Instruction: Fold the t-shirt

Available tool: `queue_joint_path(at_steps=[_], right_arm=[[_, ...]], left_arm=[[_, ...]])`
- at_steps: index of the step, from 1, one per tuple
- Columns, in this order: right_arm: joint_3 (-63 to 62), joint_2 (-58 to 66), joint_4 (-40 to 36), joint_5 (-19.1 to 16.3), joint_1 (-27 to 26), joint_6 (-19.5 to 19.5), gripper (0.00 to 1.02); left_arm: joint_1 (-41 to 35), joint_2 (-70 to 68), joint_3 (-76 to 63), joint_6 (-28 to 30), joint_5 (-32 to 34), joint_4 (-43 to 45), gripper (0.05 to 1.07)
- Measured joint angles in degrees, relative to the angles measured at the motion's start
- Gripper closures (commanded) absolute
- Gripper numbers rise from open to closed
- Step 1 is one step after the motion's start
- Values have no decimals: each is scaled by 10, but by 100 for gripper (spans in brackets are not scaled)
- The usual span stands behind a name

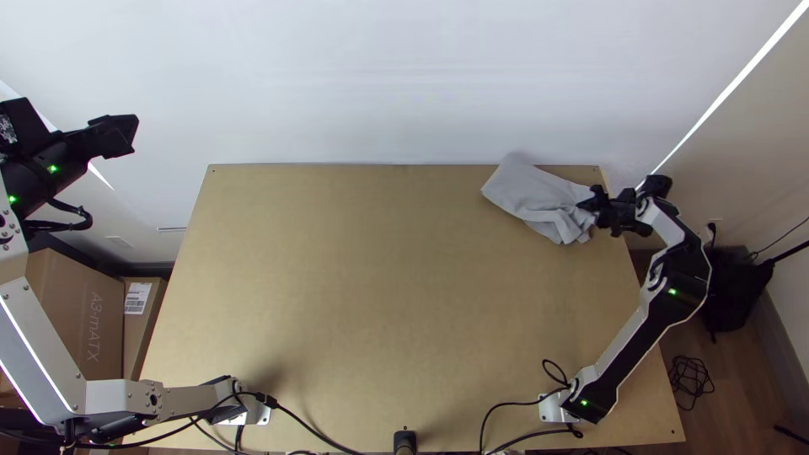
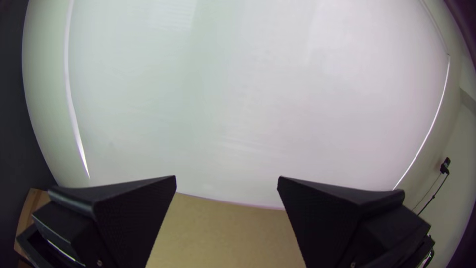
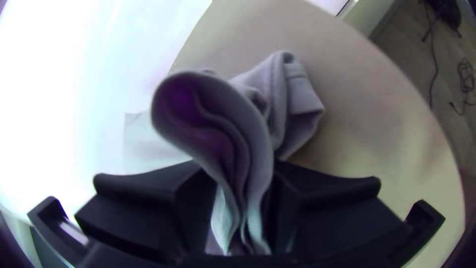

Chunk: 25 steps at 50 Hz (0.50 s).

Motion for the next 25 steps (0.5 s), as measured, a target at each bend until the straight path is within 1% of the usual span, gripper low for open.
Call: queue_joint_path(at_steps=[2, 6, 8, 10, 14, 17, 20, 22, 24, 25], right_arm=[[0, -1, 4, 3, -10, 0, 28], [1, -4, 12, 21, -26, -4, 16], [1, -6, 16, 31, -30, -7, 14], [1, -9, 24, 50, -32, -9, 14], [-1, -17, 48, 117, -35, -13, 13], [-18, -31, 73, 150, -37, -20, 13], [-47, -57, 95, 190, -38, -27, 13], [-66, -77, 107, 221, -38, -38, 13], [-83, -100, 117, 246, -38, -49, 14], [-90, -111, 120, 252, -38, -52, 14]], left_arm=[[0, 0, 0, 0, 3, 1, 9], [0, 1, 0, 0, 9, 4, 9], [0, 1, 0, 0, 10, 6, 9], [0, 2, 0, 0, 10, 6, 9], [0, 4, 0, 0, 10, 6, 9], [0, 5, 0, 0, 12, 6, 9], [0, 6, 0, 0, 14, 6, 9], [0, 6, 0, 0, 17, 6, 9], [0, 6, 0, 0, 20, 6, 9], [0, 6, 0, -2, 21, 6, 9]])
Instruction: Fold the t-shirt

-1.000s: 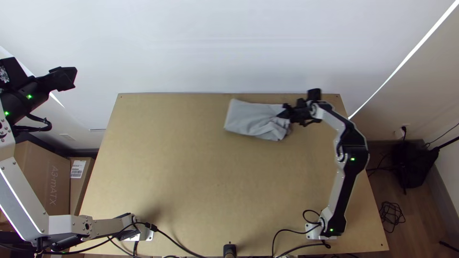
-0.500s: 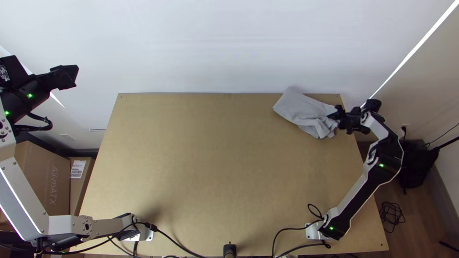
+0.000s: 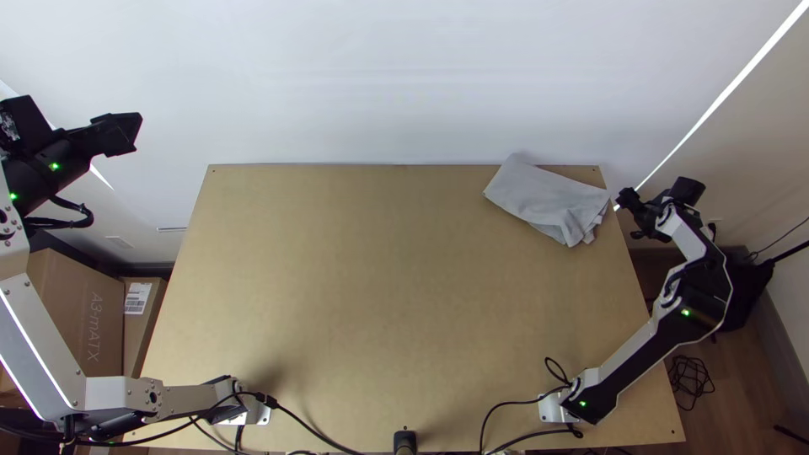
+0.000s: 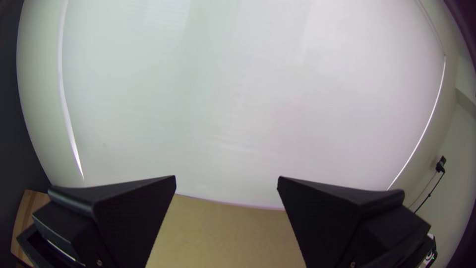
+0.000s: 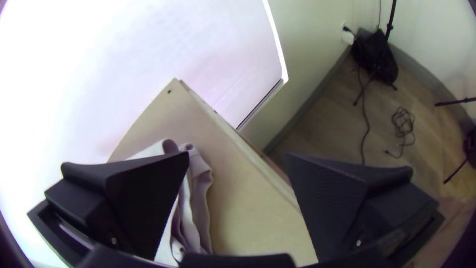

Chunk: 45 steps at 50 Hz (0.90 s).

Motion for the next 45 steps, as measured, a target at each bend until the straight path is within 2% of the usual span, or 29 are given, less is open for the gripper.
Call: queue_joint_path(at_steps=[6, 10, 15, 23, 34, 40, 45], right_arm=[[-36, -81, 7, 17, 4, -27, 13], [-63, -146, 12, 17, 8, -52, 5], [-110, -240, 39, 17, 12, -87, 4], [-128, -366, 64, -10, 15, -117, 4], [-72, -470, 79, -15, 23, -122, 4], [1, -495, 93, -5, 34, -115, 4], [64, -509, 123, 8, 33, -94, 4]], left_arm=[[0, 0, 0, -4, 4, 0, 9], [0, -1, -1, -9, 4, 0, 9], [0, -10, -6, -15, 4, 0, 9], [0, -40, -7, -23, 4, 3, 9], [4, -88, -10, -23, 2, 25, 9], [9, -130, -53, -24, -33, 104, 9], [10, -177, -119, -27, -55, 193, 9]])
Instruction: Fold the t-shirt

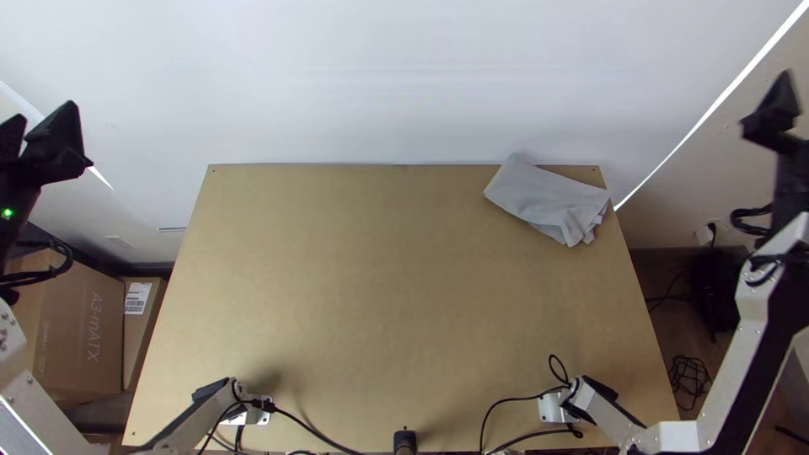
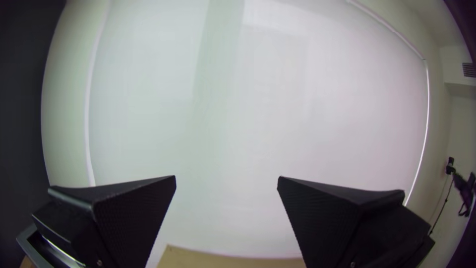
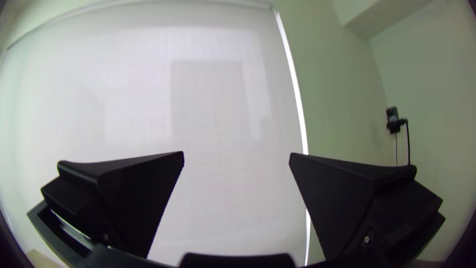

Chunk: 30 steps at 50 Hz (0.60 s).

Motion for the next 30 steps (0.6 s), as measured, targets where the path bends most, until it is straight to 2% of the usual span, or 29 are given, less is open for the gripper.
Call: queue_joint_path(at_steps=[13, 22, 30], right_arm=[[-25, -88, 235, 6, -1, 23, 4], [-114, -159, 268, 6, 11, 24, 4], [-235, -204, 282, 10, 46, 24, 5]], left_arm=[[0, -133, -171, -8, -23, 198, 9], [0, -236, -340, -10, -28, 330, 9], [0, -309, -458, -15, -32, 382, 9]])
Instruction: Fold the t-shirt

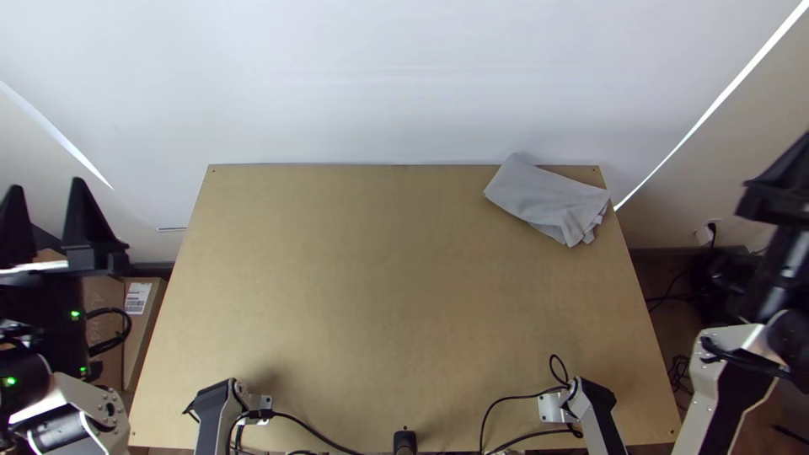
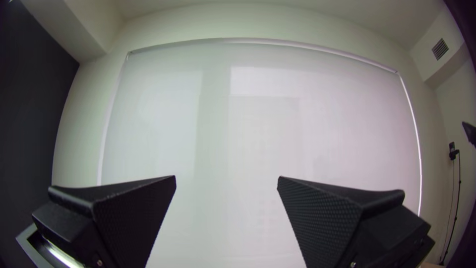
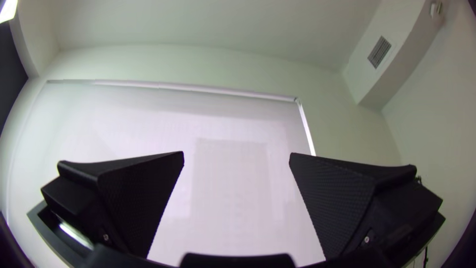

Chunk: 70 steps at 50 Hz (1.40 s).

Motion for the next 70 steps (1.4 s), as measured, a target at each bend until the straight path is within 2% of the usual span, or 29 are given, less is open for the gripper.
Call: queue_joint_path(at_steps=[6, 18, 29, 35, 37, 41, 45, 53, 58, 70], right_arm=[[-120, -45, 16, 3, 50, -18, 5], [-338, -170, 20, 39, 217, -94, 4], [-522, -324, 22, 49, 299, -106, 4], [-615, -423, 17, 71, 322, -105, 4], [-629, -433, 11, 90, 326, -103, 4], [-645, -438, -2, 105, 328, -92, 4], [-656, -441, -25, 105, 328, -79, 4], [-666, -442, -181, 108, 332, -33, 4], [-669, -442, -255, 109, 338, 0, 4], [-669, -442, -270, 109, 336, 14, 4]], left_arm=[[0, -40, -78, -4, -1, 21, 9], [-5, -138, -266, -9, 1, 33, 9], [-20, -263, -404, -11, 8, 52, 9], [-45, -309, -464, -11, 12, 35, 9], [-56, -315, -477, -12, 12, 21, 9], [-72, -319, -510, -15, 12, 13, 9], [-82, -320, -555, -17, 12, 13, 9], [-94, -321, -632, -40, 12, 21, 9], [-94, -321, -652, -54, 12, 60, 9], [-94, -321, -661, -58, 9, 90, 9]])
